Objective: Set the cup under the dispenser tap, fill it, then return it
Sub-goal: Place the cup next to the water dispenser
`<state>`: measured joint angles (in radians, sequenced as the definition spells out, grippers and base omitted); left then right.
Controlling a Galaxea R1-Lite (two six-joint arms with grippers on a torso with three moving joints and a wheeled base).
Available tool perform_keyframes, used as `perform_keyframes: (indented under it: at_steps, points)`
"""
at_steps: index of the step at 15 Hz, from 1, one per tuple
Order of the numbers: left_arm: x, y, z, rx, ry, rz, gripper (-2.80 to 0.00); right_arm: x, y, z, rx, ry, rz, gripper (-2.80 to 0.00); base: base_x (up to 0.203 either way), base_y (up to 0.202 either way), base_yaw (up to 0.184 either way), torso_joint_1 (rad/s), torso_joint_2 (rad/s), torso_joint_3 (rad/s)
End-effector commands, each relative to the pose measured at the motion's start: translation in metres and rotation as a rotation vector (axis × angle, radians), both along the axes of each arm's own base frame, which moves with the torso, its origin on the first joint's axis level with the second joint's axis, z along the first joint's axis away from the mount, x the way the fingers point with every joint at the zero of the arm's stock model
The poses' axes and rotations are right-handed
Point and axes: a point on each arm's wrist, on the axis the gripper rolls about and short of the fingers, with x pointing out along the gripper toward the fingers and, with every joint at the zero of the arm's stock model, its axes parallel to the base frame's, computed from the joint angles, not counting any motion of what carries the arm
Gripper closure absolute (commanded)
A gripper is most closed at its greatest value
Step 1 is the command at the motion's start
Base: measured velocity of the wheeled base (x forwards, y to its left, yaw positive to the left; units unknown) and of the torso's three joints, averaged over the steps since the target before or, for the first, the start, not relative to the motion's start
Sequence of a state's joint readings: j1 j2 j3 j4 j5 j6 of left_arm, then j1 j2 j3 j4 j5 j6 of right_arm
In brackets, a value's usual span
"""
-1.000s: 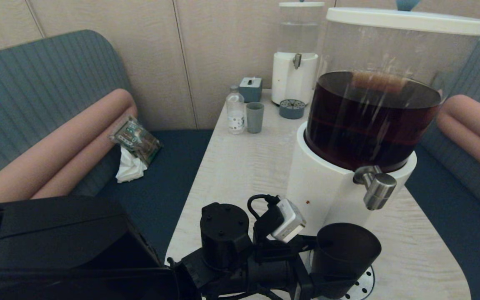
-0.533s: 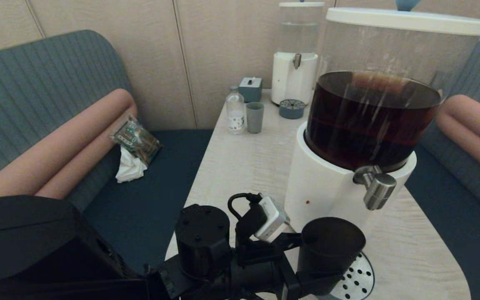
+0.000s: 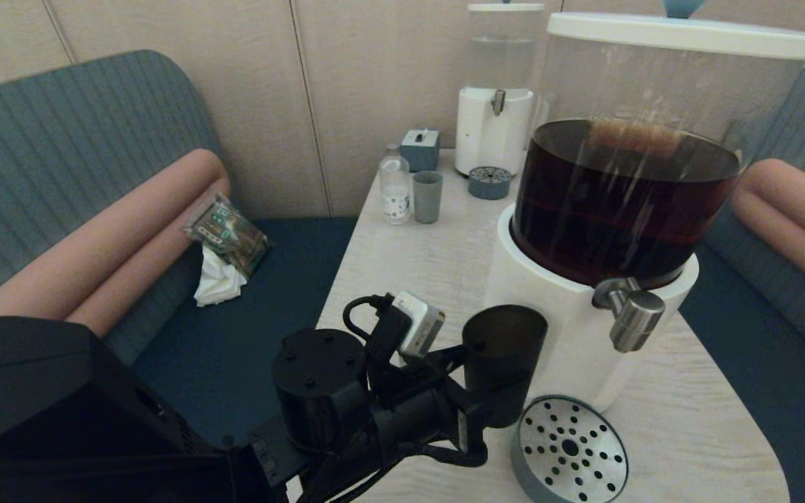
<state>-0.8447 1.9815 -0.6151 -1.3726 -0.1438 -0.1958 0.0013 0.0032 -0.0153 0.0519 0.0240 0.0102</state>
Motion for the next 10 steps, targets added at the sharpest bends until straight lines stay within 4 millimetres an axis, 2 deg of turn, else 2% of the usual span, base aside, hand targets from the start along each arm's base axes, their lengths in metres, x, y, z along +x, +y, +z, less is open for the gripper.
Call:
perform_keyframes:
  at_steps: [1,6,10]
  points:
    - [0.005,0.002,-0.001,-0.007,0.004,0.049,0.00,0.000,0.000,0.000,0.001,0.001,0.001,0.00,0.000,0.000,0.000,0.000,0.00,0.000]
    - [0.020,0.016,-0.002,-0.028,0.018,0.196,0.00,0.000,0.000,0.000,0.001,0.002,0.001,0.00,0.000,0.000,0.000,0.000,0.00,0.000]
    - [0.052,0.038,-0.009,-0.034,0.010,0.325,0.00,0.000,0.000,0.000,-0.001,0.002,0.001,0.00,0.000,0.000,0.000,0.000,0.00,0.000]
